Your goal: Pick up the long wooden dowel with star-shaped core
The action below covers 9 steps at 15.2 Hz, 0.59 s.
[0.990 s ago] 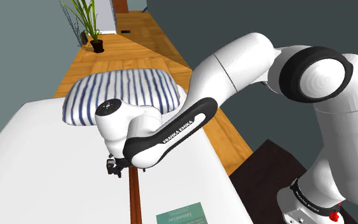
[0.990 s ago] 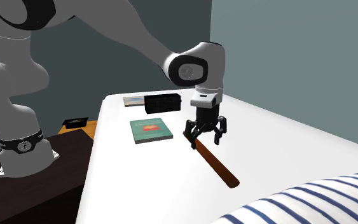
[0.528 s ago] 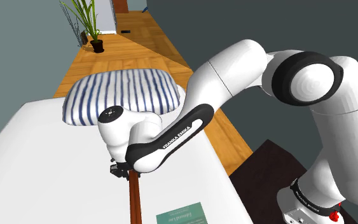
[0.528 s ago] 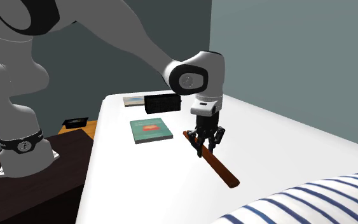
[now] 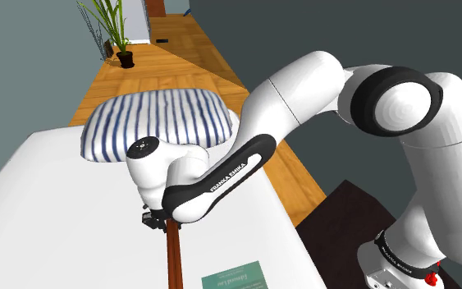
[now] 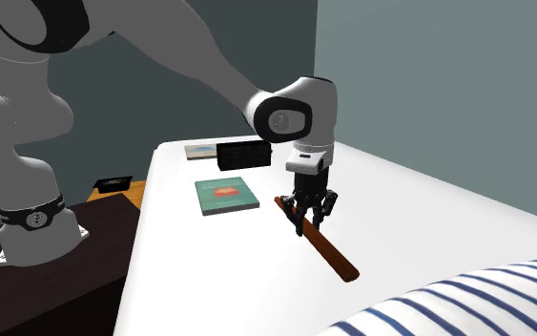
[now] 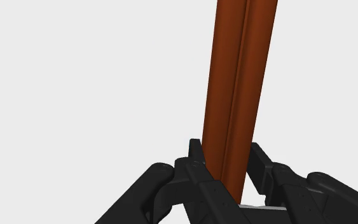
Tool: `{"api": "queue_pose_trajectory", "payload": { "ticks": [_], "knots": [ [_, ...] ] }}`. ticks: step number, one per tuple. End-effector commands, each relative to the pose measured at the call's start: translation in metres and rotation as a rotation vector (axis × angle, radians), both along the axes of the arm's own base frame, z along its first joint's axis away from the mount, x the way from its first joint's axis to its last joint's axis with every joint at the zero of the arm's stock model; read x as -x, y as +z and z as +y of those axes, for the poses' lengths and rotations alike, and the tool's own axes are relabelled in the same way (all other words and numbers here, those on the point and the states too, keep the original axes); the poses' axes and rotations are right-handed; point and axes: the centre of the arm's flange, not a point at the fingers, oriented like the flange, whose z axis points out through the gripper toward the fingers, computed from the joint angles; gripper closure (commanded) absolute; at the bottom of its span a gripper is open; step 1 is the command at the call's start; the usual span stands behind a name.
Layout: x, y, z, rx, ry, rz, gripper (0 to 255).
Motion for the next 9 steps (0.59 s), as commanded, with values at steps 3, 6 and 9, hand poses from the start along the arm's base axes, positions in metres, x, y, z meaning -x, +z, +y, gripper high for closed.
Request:
{"api": "queue_pose_trajectory", "payload": {
  "ticks": [3,6,9],
  "knots": [
    [0.0,0.016,0.0,0.0,0.0,0.0,255],
    [0.0,0.032,0.0,0.0,0.0,0.0,255],
    [0.0,0.048,0.0,0.0,0.0,0.0,255]
  ]
}}
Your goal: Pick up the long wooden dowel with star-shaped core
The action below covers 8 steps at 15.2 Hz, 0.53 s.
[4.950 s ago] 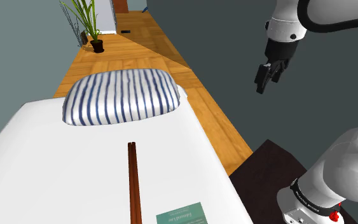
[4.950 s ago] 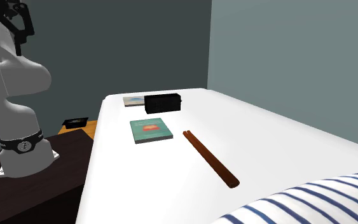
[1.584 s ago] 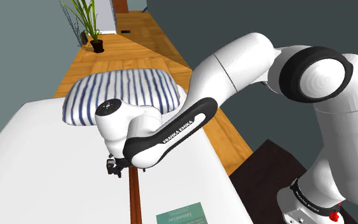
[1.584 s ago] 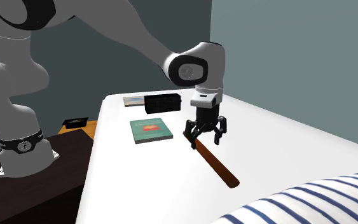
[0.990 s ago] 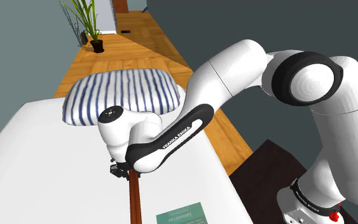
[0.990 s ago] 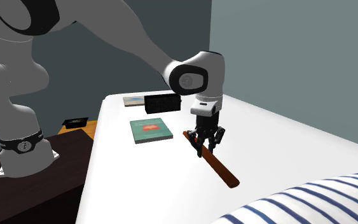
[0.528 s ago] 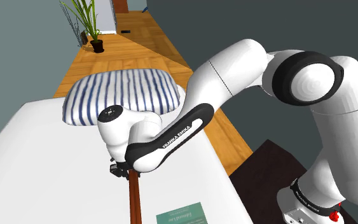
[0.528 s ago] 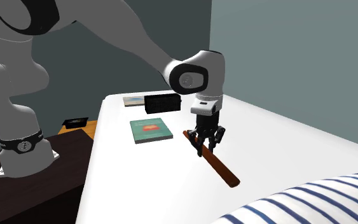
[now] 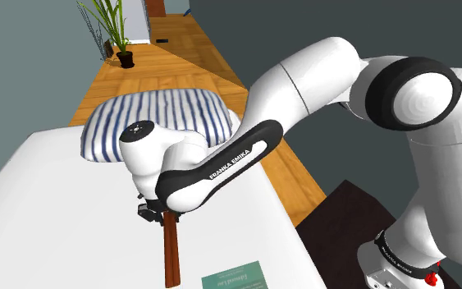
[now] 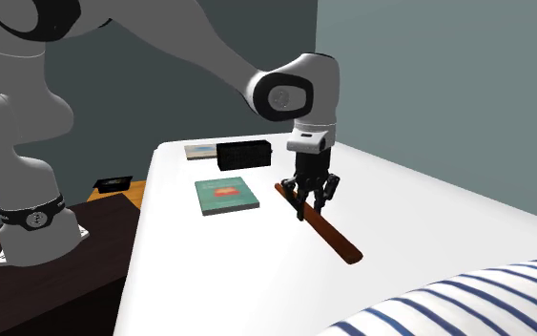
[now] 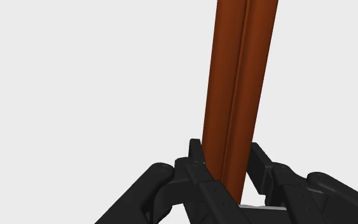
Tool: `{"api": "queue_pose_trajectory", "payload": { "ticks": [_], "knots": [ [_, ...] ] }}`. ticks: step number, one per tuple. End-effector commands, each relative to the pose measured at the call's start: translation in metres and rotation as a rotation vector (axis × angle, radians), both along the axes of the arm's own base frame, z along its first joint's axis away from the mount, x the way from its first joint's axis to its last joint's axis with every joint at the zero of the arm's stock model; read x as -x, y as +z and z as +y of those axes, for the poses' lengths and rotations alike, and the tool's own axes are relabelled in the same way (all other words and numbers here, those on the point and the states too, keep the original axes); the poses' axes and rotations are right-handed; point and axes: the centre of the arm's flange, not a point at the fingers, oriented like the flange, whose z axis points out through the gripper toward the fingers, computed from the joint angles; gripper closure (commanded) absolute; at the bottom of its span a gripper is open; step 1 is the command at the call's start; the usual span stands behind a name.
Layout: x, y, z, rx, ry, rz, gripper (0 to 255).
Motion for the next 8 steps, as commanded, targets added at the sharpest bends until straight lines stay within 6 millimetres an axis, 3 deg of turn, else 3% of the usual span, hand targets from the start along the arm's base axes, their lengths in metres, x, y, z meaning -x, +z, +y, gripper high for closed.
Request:
{"api": "queue_pose_trajectory", "payload": {
  "ticks": [1,6,8],
  "knots": [
    [0.001,0.011,-0.001,0.0,0.0,0.0,255],
    [0.001,0.037,-0.001,0.0,0.0,0.0,255],
    [0.001,0.038,-0.001,0.0,0.0,0.0,255]
  ]
}}
